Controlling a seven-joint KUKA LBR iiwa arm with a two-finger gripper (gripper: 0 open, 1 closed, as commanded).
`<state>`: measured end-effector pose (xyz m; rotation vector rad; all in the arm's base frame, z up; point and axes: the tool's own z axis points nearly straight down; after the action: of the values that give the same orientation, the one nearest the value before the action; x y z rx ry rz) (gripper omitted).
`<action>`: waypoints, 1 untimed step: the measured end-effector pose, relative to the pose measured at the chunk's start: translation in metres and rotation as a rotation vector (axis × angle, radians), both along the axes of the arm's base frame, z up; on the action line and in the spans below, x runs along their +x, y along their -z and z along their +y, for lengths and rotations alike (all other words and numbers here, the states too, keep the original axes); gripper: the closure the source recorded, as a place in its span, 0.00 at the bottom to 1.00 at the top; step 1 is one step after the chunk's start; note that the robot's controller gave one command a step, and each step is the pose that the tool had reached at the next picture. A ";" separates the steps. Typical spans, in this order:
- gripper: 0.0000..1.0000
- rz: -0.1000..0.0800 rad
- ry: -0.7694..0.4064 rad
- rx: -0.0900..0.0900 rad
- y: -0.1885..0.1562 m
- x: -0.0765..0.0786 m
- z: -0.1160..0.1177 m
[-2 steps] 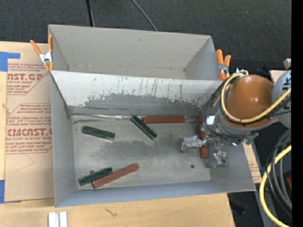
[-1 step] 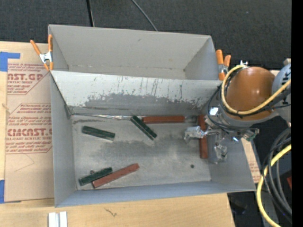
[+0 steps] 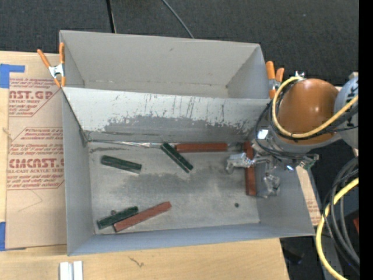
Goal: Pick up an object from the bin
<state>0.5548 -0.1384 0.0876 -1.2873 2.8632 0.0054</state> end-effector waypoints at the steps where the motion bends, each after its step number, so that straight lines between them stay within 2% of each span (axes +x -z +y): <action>1: 1.00 -0.001 -0.248 -0.001 0.014 0.003 0.045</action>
Offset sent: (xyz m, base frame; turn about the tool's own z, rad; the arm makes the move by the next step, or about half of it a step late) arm 0.0000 0.0000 0.0000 0.0000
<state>0.5575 -0.0939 0.0733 -1.6307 2.6821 0.0037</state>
